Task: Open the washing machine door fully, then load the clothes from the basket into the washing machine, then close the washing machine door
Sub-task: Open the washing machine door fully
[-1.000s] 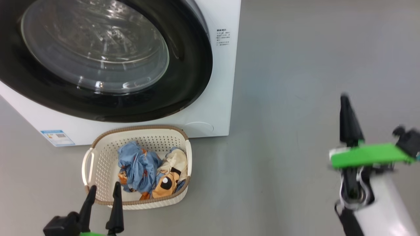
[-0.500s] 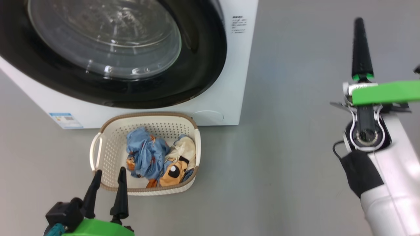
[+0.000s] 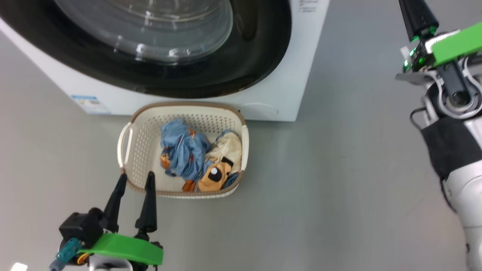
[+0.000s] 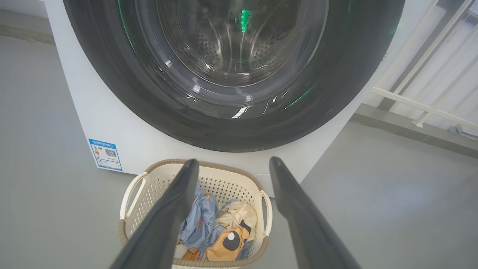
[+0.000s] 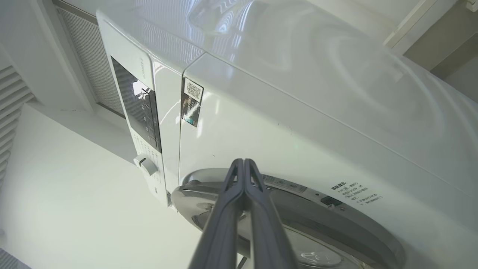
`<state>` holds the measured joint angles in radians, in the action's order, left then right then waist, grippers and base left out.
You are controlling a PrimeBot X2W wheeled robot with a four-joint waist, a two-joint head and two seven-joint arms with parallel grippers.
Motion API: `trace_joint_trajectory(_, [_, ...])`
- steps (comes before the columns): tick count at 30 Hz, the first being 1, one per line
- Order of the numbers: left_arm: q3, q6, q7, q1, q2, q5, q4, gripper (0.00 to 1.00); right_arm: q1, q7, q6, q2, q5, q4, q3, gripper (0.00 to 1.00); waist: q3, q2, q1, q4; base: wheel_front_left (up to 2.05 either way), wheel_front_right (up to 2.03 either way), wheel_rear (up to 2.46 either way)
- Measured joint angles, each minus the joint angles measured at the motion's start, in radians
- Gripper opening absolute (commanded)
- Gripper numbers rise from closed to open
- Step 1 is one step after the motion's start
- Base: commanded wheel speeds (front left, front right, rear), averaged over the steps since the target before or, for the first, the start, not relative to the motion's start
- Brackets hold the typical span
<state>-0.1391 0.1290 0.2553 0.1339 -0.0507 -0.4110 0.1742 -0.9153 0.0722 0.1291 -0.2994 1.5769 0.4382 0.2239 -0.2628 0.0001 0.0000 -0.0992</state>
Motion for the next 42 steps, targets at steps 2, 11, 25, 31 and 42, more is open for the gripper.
trace_joint_trajectory(2, [-0.007,0.0,0.0,0.012,0.001,-0.001,0.0,1.0,-0.029,0.047,0.0,-0.013,0.007,0.021,0.008,0.0,-0.018,0.0,0.0,-0.012,0.0,0.0,0.0])
trace_joint_trajectory(11, [-0.02,0.0,0.0,0.06,0.004,-0.026,-0.006,1.0,-0.154,0.288,0.0,-0.023,0.067,0.096,0.025,0.0,-0.093,0.0,0.0,-0.059,0.0,0.0,0.0])
trace_joint_trajectory(25, [-0.039,0.0,0.0,0.115,0.011,-0.046,-0.019,1.0,-0.297,0.425,0.0,-0.021,0.067,0.216,0.028,0.0,-0.188,0.0,0.0,-0.112,0.0,0.0,0.0])
trace_joint_trajectory(31, [-0.04,0.0,0.0,0.138,0.014,-0.054,-0.023,1.0,-0.332,0.434,0.0,-0.016,0.046,0.235,0.031,0.0,-0.222,0.0,0.0,-0.128,0.0,0.0,0.0])
trace_joint_trajectory(42, [-0.046,0.0,0.0,0.148,0.015,-0.084,-0.024,1.0,-0.359,0.438,0.0,-0.02,0.017,0.242,0.036,0.0,-0.239,0.0,0.0,-0.15,0.0,0.0,0.0])
